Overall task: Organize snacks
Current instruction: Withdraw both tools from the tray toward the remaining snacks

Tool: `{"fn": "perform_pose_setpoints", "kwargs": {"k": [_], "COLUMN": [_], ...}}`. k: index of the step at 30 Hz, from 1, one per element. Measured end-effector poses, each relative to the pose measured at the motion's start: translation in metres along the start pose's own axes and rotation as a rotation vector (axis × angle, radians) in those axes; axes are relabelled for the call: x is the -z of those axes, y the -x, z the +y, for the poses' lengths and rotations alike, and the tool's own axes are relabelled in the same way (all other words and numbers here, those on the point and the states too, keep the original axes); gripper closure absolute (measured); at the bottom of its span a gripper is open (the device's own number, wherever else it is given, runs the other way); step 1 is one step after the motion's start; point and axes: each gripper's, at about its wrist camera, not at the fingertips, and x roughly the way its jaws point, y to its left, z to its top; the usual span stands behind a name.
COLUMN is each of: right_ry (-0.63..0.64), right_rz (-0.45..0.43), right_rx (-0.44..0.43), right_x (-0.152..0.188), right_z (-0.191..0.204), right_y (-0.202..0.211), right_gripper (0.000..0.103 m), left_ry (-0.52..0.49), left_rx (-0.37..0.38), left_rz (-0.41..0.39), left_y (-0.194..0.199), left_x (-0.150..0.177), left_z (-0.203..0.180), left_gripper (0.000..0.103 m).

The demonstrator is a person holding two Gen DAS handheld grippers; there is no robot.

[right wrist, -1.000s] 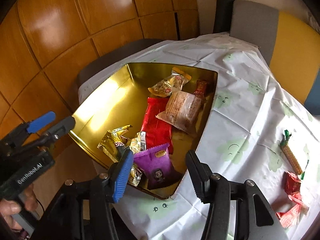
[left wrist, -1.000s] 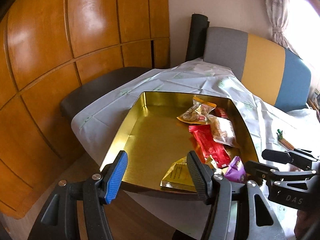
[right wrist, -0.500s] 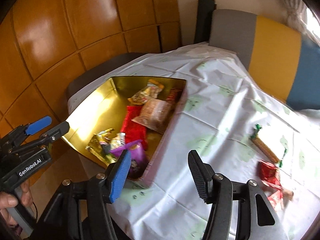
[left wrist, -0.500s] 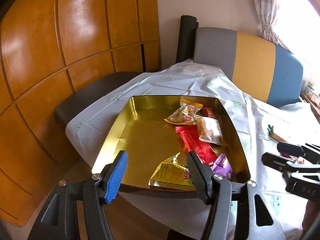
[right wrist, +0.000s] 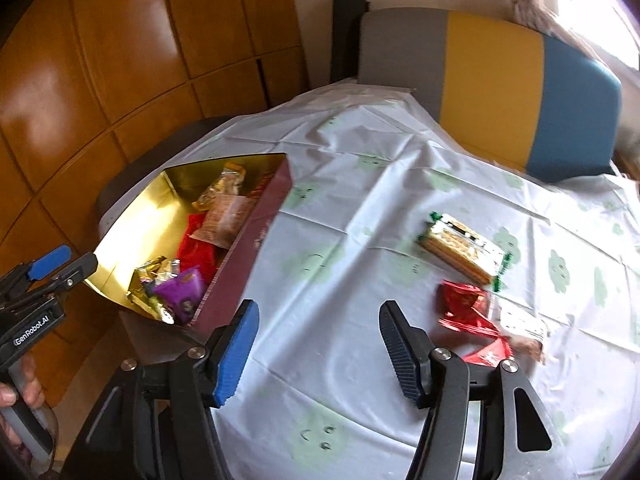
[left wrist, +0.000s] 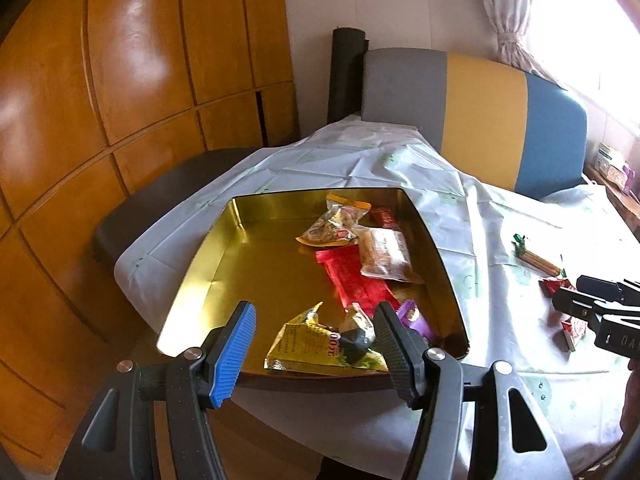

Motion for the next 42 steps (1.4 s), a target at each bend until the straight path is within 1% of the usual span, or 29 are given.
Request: {"fn": "perform_pose_setpoints", "kwargs": {"k": [3,10,23,27,35,42], "right_ry": [-0.014,-0.039,-0.066,-0.073,-0.087,-0.127], "right_rz": [0.001,0.001,-0.012,-0.013,-0.026,-0.027], "right_rx": [0.019,0.055,0.125,0.152,0.235,0.341], "right_x": [0.004,0.007,0.005,0.005,0.004,0.006], "right_z": [-0.010,-0.030,-0.061,-0.072,-0.107,-0.158], "right_y": [0.004,0.010,0.024,0.029,0.045,0.060], "right_gripper": [0.036,0.035,0.032,0.027,0.025,0.024], "left_ry": [-0.012,-0.033,-0.055,-0.059,-0.085,-0.117], "left_rx": [0.008,0.024,0.042,0.048,0.073,0.087], "left_rz": [0.001,0.004,0.016,0.021,0.032,0.041], "left_y": [0.000,-0.001,-0.003,-0.004,-0.005,-0.006], "left_x": [0.000,0.001,0.004,0.005,0.006,0.007], "left_z": [-0.005,-0.015,-0.023,-0.025,-0.033,-0.043], "left_gripper": [0.041,0.041,0.041,0.041,0.041,0.041]}}
